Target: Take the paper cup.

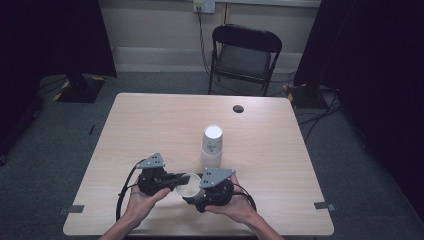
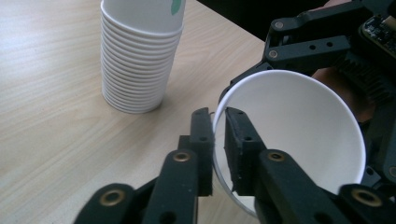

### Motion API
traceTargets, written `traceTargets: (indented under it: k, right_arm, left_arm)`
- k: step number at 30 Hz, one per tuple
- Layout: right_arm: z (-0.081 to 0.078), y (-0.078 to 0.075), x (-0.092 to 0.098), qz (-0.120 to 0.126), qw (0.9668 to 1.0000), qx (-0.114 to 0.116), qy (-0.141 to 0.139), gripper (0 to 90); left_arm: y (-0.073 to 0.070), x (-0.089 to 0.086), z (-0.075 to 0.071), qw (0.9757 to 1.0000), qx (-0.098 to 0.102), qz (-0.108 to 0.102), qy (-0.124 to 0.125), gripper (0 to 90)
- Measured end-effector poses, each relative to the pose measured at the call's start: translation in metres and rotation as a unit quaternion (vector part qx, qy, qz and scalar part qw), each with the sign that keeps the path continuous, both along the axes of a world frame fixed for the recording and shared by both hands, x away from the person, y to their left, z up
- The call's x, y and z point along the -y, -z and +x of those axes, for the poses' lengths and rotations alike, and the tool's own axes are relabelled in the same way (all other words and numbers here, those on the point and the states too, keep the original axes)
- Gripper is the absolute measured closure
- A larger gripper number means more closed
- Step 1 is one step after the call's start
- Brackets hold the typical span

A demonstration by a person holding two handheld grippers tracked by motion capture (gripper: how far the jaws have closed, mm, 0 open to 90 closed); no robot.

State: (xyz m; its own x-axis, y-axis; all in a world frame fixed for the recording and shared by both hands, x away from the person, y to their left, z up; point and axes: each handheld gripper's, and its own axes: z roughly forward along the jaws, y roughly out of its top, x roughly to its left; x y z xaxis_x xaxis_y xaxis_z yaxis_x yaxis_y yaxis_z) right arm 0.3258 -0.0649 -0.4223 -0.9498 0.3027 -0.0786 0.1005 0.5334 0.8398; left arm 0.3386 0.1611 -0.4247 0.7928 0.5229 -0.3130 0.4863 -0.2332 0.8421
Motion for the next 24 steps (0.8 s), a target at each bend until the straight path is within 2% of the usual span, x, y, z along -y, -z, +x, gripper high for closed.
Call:
traceTargets:
  k: [3,6,8,14,18,24]
  right_arm:
    - [0.0024,0.0012,0.0031,0.002,0.9999,-0.007,0.008,30.5]
    - [0.0048,0.0018,0.0065,0.007,0.9997,-0.017,0.015,30.7]
    - [0.0062,0.0026,0.0072,0.013,0.9994,-0.029,0.011,30.2]
    - [0.0028,0.0029,0.0027,0.01,0.9998,-0.01,0.011,27.2]
    - [0.0024,0.0039,-0.0005,0.008,0.9999,-0.013,0.008,24.5]
    - [0.0019,0.0042,0.0,0.001,0.9998,-0.015,0.012,25.7]
  left_arm:
    - [-0.0023,-0.003,-0.001,0.9999,0.013,-0.006,-0.002,73.7]
    - [-0.0025,-0.0061,-0.001,0.9998,0.018,-0.002,0.002,78.3]
    - [-0.0018,-0.0073,-0.0002,0.9999,0.013,0.0,0.003,83.5]
    - [-0.0016,-0.0067,0.0004,0.9999,0.008,0.007,0.004,87.7]
    - [-0.0021,-0.0031,-0.0017,0.9995,0.019,0.026,0.003,87.9]
    - [-0.0007,-0.0018,-0.0009,0.9993,0.013,0.034,0.002,88.0]
